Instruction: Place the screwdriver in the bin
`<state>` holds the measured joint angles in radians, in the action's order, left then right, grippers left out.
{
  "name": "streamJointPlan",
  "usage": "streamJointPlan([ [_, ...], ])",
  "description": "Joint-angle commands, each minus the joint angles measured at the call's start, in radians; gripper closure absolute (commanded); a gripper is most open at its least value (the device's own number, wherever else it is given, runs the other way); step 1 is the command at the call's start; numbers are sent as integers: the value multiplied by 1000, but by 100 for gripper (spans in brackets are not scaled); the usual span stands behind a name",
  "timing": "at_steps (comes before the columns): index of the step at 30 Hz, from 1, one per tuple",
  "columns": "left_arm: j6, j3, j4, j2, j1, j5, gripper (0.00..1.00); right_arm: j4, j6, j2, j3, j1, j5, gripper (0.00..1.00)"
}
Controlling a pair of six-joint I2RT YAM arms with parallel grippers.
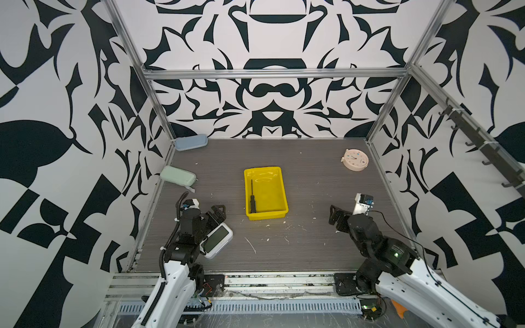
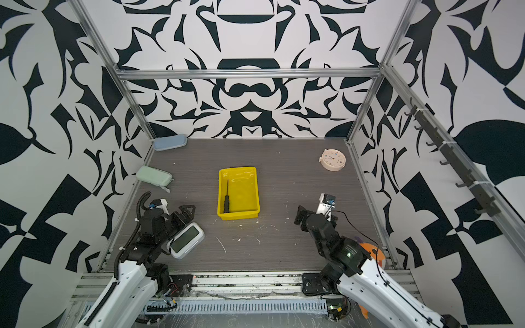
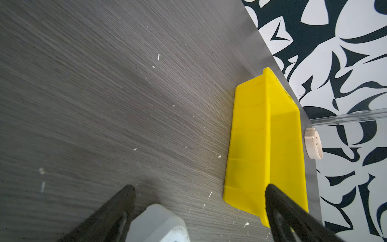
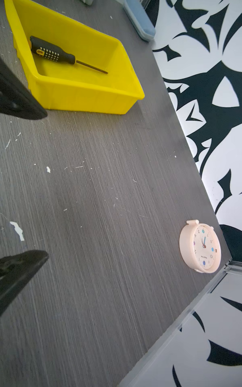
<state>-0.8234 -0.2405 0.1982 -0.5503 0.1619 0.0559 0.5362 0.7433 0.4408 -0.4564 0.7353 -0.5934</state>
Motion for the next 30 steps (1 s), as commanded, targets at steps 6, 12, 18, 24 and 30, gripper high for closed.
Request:
streamJointPlan([
  [6, -19, 17, -8, 20, 2, -6, 1, -254, -170, 62, 50, 2, -249, 0],
  [12, -16, 21, -21, 28, 2, 10, 1, -665, -542, 281, 84, 2, -489, 0],
  [18, -6, 13, -17, 7, 2, 34, 1, -1236, -1114, 439, 310, -47, -147, 0],
  [24, 0, 4, -21, -27, 2, 42, 1, -1160, -962, 518, 283, -219, 10, 0],
  [30, 7, 1, -22, -34, 2, 61, 1, -1219, -966, 605, 271, -299, 87, 0],
])
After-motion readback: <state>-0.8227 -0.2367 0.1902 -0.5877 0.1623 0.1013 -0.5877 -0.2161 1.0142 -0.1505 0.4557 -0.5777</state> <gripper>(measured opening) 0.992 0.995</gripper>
